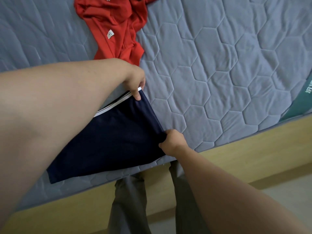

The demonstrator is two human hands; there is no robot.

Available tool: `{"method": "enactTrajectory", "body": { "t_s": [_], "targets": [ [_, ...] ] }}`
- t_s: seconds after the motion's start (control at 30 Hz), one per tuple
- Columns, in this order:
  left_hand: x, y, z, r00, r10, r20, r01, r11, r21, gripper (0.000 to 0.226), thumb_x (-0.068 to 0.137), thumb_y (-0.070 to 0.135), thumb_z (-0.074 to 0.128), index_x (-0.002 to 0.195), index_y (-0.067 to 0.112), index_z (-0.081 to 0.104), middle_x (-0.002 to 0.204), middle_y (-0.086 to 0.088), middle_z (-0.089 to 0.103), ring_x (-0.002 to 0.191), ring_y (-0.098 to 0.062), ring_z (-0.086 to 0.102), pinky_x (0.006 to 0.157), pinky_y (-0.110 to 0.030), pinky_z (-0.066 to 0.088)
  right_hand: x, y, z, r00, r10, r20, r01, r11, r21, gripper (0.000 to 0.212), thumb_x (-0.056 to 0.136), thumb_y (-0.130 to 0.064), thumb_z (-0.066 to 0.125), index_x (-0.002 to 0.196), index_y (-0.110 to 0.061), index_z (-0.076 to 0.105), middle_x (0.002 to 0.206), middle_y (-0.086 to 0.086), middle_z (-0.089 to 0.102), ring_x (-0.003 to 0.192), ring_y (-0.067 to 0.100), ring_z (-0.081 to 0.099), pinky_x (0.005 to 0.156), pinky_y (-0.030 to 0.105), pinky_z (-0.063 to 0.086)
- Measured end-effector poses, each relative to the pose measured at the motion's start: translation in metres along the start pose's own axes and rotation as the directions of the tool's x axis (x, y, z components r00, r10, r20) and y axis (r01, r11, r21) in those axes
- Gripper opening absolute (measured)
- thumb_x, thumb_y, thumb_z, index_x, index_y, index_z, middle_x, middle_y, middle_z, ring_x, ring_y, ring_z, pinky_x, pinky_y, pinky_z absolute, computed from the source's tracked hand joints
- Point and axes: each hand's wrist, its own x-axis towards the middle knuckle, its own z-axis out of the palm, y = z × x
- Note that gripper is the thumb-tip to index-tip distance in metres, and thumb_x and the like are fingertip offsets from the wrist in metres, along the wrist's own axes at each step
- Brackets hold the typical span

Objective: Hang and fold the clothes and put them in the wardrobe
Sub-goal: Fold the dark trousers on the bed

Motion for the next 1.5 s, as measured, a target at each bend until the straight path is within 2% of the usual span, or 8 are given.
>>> {"method": "enactTrajectory", "body": {
  "t_s": [0.33,0.53,0.67,0.83,0.93,1.07,1.23,1.5],
  "targets": [
    [-0.001,0.036,0.005,0.997,-0.007,-0.079,0.034,0.940,0.339,0.041,0.083,0.013,0.067,0.119,0.030,0.062,0.122,0.004,0.064,0.109,-0.024,0.063,0.089,-0.036,0.054,0.003,0.003,-0.010,0.996,-0.052,0.070,0.060,0.991,-0.119,0.014,0.087,-0.012,0.063,0.101,-0.015,0.061,0.097,0.005,0.062,0.076,0.017,0.057,0.053,0.020,0.042],
    [0.002,0.067,-0.023,0.956,-0.078,-0.282,0.053,0.994,-0.096,0.032,0.080,0.002,0.058,0.108,0.013,0.066,0.096,-0.007,0.071,0.081,-0.022,0.073,0.073,-0.034,0.057,-0.013,0.031,-0.096,0.993,-0.061,-0.103,0.036,0.973,-0.229,0.015,0.086,-0.016,0.064,0.101,-0.012,0.062,0.088,0.003,0.059,0.080,0.023,0.054,0.059,0.026,0.038],
    [0.002,0.110,-0.061,0.954,-0.048,-0.295,-0.154,0.768,-0.622,0.028,0.091,-0.004,0.052,0.110,0.016,0.048,0.088,-0.012,0.061,0.060,-0.021,0.072,0.046,-0.024,0.046,-0.047,0.066,-0.149,0.938,-0.003,-0.347,-0.045,0.990,-0.133,0.005,0.082,-0.009,0.059,0.084,-0.013,0.056,0.073,-0.001,0.053,0.064,0.016,0.048,0.047,0.026,0.031],
    [-0.034,0.125,-0.072,0.941,-0.061,-0.332,-0.284,0.388,-0.877,0.017,0.071,0.021,0.064,0.085,0.019,0.055,0.082,-0.007,0.059,0.058,-0.023,0.070,0.068,-0.031,0.056,-0.105,0.049,-0.138,0.842,-0.074,-0.534,0.047,0.997,-0.065,0.015,0.077,-0.013,0.063,0.082,-0.016,0.049,0.079,0.000,0.053,0.065,0.015,0.048,0.049,0.029,0.029],
    [-0.065,0.099,-0.045,0.925,-0.147,-0.349,-0.307,0.251,-0.918,0.030,0.075,0.032,0.082,0.078,0.023,0.054,0.074,0.001,0.056,0.063,-0.016,0.062,0.070,-0.033,0.058,-0.140,0.010,-0.090,0.846,-0.233,-0.480,0.226,0.971,-0.075,0.021,0.075,-0.017,0.062,0.088,-0.021,0.045,0.080,-0.002,0.054,0.071,0.022,0.052,0.056,0.035,0.038],
    [-0.102,0.039,0.022,0.873,-0.375,-0.311,-0.278,0.141,-0.950,0.048,0.069,-0.013,0.075,0.085,0.026,0.053,0.081,0.001,0.059,0.067,-0.013,0.059,0.053,-0.025,0.054,-0.157,-0.055,0.001,0.833,-0.416,-0.365,0.414,0.906,-0.087,0.032,0.076,-0.015,0.057,0.087,-0.027,0.030,0.083,-0.005,0.047,0.071,0.023,0.045,0.059,0.037,0.034],
    [-0.121,-0.040,0.127,0.779,-0.626,-0.039,-0.271,-0.280,-0.921,0.053,0.071,-0.021,0.069,0.111,0.011,0.059,0.095,-0.005,0.067,0.092,-0.021,0.066,0.079,-0.034,0.057,-0.127,-0.117,0.108,0.880,-0.449,-0.156,0.422,0.889,-0.177,0.043,0.086,0.001,0.055,0.115,-0.020,0.031,0.104,0.007,0.050,0.084,0.025,0.049,0.065,0.039,0.044],
    [-0.088,-0.094,0.253,0.662,-0.749,0.037,-0.259,-0.276,-0.926,0.029,0.063,-0.001,0.085,0.079,0.018,0.070,0.091,-0.003,0.075,0.087,-0.020,0.073,0.078,-0.030,0.060,-0.069,-0.137,0.202,0.951,-0.302,0.069,0.306,0.881,-0.360,0.067,0.085,0.000,0.062,0.137,-0.019,0.024,0.119,0.012,0.048,0.100,0.028,0.051,0.071,0.039,0.047]
  ]
}}
